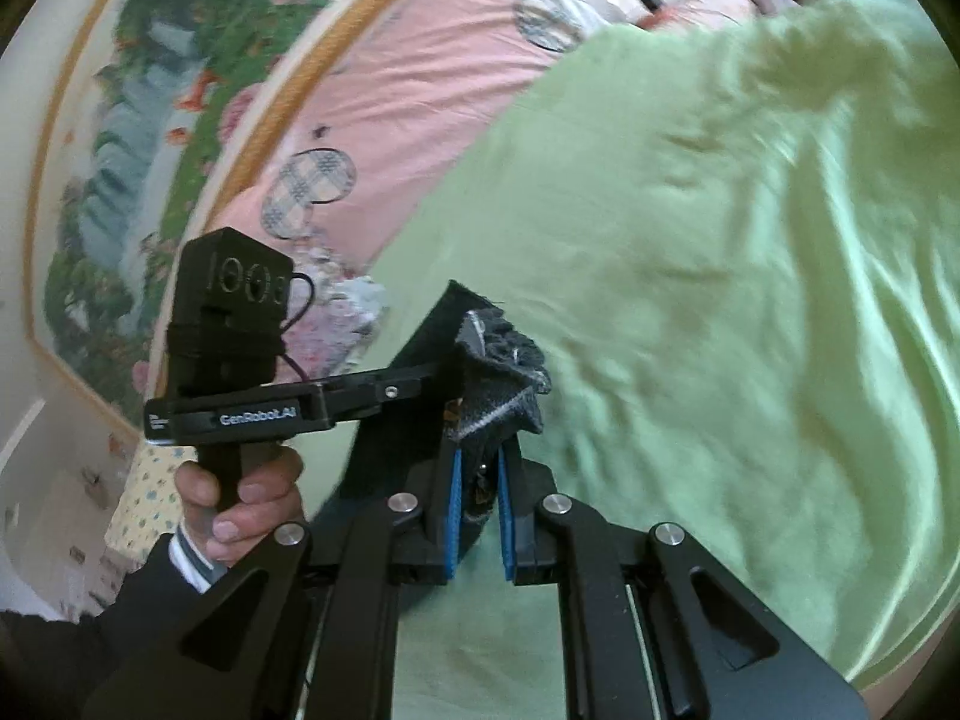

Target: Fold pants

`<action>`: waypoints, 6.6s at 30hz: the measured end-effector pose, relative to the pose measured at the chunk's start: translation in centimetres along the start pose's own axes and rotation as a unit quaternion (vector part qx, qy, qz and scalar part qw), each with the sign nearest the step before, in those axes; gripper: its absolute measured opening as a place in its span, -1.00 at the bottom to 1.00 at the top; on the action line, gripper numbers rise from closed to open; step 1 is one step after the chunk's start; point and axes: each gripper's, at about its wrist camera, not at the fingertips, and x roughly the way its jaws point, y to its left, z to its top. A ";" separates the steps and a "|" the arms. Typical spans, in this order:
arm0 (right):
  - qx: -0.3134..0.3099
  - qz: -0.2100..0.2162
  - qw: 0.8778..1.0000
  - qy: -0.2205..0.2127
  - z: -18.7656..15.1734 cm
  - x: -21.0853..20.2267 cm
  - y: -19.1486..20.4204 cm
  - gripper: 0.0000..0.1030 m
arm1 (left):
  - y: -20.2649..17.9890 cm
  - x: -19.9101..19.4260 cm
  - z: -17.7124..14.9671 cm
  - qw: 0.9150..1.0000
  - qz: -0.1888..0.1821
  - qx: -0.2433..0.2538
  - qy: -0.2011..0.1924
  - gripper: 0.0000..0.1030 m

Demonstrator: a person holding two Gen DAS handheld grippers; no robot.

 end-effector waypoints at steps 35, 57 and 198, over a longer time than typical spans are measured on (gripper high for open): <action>-0.151 0.165 0.961 0.163 -7.4 10.5 14.2 -0.78 | 6.9 -12.7 -18.1 0.984 0.073 -0.098 -0.127 -0.80; -0.203 0.146 0.940 0.233 -11.2 14.8 16.5 -0.35 | 9.9 -15.2 -25.5 0.967 0.118 -0.171 -0.148 -0.73; -0.287 0.280 0.853 0.333 -4.1 22.4 26.4 -0.58 | -2.6 -23.4 -26.9 0.852 0.270 -0.318 -0.315 -0.71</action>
